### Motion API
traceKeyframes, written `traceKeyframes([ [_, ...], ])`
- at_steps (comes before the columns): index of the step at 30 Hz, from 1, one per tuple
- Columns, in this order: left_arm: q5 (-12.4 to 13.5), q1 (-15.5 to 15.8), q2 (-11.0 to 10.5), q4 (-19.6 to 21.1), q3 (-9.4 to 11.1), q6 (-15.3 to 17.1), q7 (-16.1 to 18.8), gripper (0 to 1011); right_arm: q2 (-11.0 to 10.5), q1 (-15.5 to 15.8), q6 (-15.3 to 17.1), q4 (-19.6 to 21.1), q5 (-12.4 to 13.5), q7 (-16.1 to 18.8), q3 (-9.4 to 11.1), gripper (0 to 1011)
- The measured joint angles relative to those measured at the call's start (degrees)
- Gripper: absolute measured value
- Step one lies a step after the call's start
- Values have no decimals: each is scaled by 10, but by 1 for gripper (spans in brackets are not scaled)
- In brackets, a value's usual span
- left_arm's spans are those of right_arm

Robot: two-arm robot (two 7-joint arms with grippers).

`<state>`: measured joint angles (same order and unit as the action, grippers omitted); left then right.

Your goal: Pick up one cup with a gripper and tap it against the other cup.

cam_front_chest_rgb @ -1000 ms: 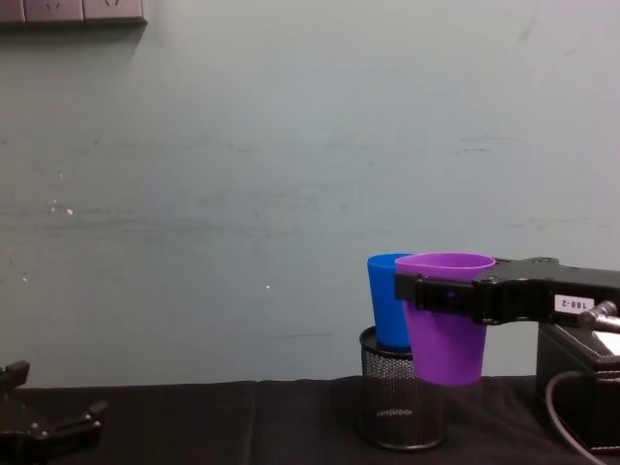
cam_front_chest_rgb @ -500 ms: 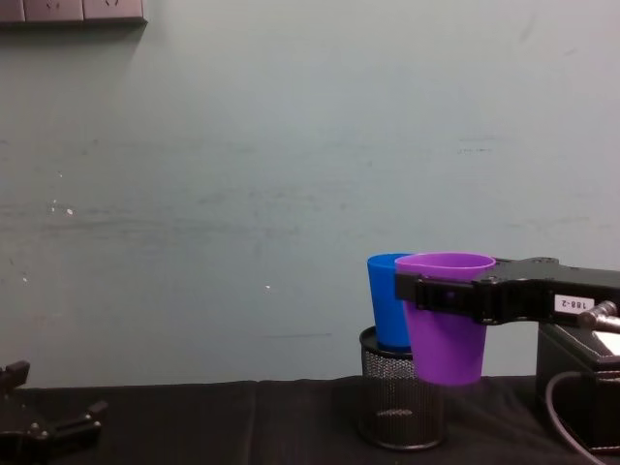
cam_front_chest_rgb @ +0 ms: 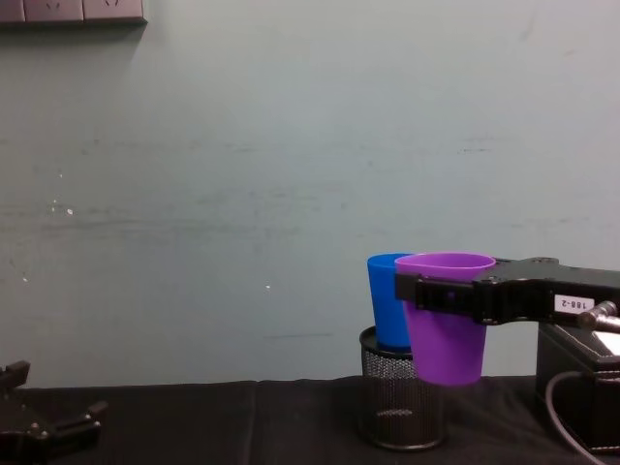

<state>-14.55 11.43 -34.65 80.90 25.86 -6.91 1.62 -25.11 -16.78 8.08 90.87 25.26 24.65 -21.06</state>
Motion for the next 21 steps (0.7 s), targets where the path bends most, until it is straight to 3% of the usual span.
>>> traceKeyframes([
  [21,0,0,0,0,0,0,0,1000,0,0,0,0,0,0,0,726],
])
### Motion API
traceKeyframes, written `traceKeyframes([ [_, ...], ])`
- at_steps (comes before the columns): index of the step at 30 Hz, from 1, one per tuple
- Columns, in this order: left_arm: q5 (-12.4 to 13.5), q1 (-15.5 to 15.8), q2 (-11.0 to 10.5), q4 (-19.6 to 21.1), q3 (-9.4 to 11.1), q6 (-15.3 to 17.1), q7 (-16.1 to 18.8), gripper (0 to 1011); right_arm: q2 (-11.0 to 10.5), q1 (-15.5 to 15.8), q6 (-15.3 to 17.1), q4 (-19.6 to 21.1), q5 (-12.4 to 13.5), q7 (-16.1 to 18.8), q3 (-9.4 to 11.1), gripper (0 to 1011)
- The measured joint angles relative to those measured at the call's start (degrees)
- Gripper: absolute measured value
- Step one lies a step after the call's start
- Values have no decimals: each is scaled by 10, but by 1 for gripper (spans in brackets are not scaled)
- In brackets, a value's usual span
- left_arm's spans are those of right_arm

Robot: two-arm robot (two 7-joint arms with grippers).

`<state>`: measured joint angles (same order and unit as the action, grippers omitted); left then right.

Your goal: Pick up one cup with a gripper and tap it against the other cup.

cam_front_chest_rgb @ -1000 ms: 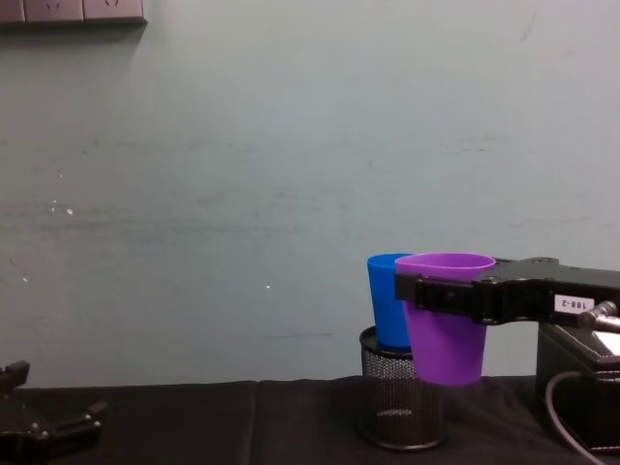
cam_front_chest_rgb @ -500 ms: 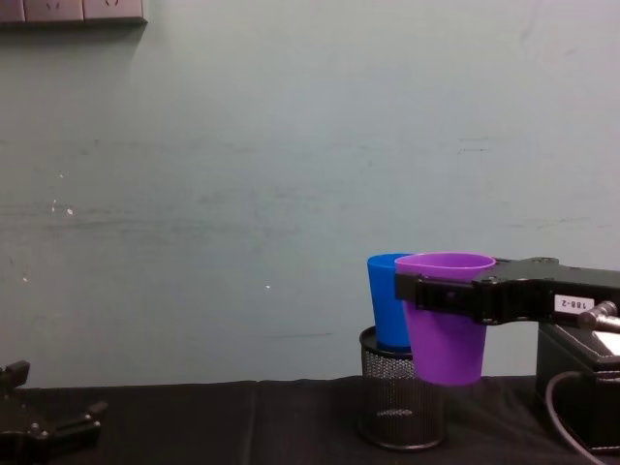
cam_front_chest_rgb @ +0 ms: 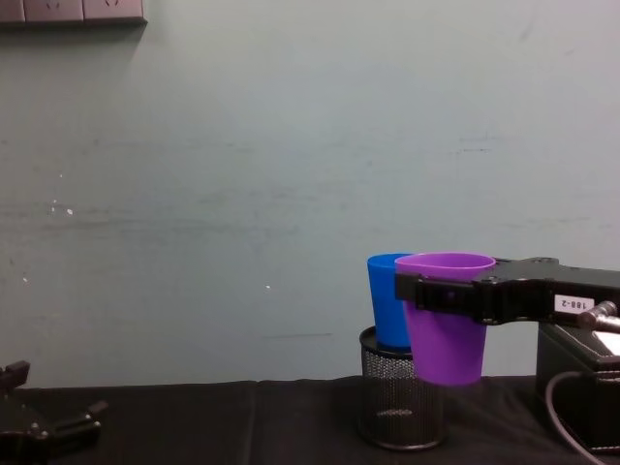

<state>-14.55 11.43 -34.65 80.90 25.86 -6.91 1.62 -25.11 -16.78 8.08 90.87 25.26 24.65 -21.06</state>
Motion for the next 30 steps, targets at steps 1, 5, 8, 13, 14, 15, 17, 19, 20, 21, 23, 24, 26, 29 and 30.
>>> traceKeyframes([
  [1,0,0,0,0,0,0,0,1000,0,0,0,0,0,0,0,726],
  [5,0,0,0,0,0,0,0,1000,0,0,0,0,0,0,0,726],
  [8,0,0,0,0,0,0,0,1000,0,0,0,0,0,0,0,726],
  [13,0,0,0,0,0,0,0,1000,0,0,0,0,0,0,0,726],
  [14,0,0,0,0,0,0,0,1000,0,0,0,0,0,0,0,726],
  [15,0,0,0,0,0,0,0,1000,0,0,0,0,0,0,0,726],
  [17,0,0,0,0,0,0,0,1000,0,0,0,0,0,0,0,726],
  [19,0,0,0,0,0,0,0,1000,0,0,0,0,0,0,0,726],
  [20,0,0,0,0,0,0,0,1000,0,0,0,0,0,0,0,726],
  [21,0,0,0,0,0,0,0,1000,0,0,0,0,0,0,0,726],
  [23,0,0,0,0,0,0,0,1000,0,0,0,0,0,0,0,726],
  [24,0,0,0,0,0,0,0,1000,0,0,0,0,0,0,0,726],
  [26,0,0,0,0,0,0,0,1000,0,0,0,0,0,0,0,726],
  [29,0,0,0,0,0,0,0,1000,0,0,0,0,0,0,0,726],
  [30,0,0,0,0,0,0,0,1000,0,0,0,0,0,0,0,726],
])
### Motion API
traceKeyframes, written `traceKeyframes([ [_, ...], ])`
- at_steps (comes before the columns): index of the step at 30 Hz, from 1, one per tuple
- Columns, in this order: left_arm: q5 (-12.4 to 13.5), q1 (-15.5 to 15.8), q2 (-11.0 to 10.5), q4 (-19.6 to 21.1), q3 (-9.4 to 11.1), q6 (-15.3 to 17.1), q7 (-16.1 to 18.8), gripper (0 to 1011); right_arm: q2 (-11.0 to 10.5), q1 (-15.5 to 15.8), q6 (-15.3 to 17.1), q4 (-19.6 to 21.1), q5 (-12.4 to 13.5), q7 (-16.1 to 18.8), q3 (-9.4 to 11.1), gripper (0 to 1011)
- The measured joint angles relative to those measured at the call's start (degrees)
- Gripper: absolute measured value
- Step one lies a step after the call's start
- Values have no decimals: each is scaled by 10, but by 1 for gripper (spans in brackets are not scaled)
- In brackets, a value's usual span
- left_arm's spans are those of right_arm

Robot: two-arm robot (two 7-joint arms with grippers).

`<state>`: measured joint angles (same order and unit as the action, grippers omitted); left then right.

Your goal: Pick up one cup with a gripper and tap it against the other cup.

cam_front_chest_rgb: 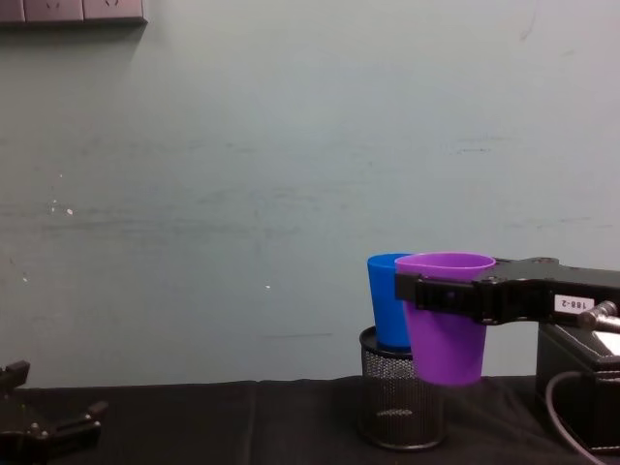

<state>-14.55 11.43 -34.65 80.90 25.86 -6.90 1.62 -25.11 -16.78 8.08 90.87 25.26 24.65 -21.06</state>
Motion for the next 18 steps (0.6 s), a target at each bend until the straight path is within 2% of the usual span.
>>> traceKeyframes([
  [18,0,0,0,0,0,0,0,1000,0,0,0,0,0,0,0,726],
])
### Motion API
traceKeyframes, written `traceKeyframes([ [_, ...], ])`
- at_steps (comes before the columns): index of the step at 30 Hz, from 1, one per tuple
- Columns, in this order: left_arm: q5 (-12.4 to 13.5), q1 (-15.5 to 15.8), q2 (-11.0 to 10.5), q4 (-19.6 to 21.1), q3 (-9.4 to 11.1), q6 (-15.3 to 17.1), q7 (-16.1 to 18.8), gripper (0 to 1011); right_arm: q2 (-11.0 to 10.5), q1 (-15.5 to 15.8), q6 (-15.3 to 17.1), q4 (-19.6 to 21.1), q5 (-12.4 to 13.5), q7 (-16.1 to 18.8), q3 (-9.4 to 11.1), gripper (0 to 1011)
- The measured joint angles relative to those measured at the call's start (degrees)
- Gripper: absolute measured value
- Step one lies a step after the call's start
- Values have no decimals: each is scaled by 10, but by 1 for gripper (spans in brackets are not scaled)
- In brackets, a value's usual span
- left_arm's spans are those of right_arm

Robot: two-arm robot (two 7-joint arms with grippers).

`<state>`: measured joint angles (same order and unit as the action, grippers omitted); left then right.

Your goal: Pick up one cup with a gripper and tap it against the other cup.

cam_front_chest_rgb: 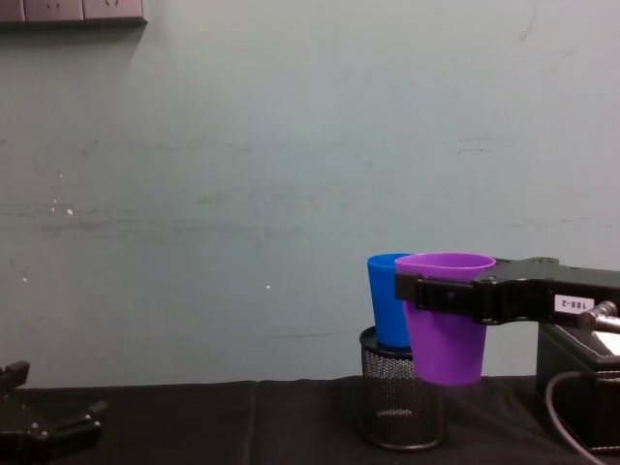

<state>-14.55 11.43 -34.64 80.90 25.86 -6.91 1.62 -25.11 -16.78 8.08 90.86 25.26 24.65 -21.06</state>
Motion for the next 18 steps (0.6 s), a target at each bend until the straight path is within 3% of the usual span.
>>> traceKeyframes([
  [18,0,0,0,0,0,0,0,1000,0,0,0,0,0,0,0,726],
])
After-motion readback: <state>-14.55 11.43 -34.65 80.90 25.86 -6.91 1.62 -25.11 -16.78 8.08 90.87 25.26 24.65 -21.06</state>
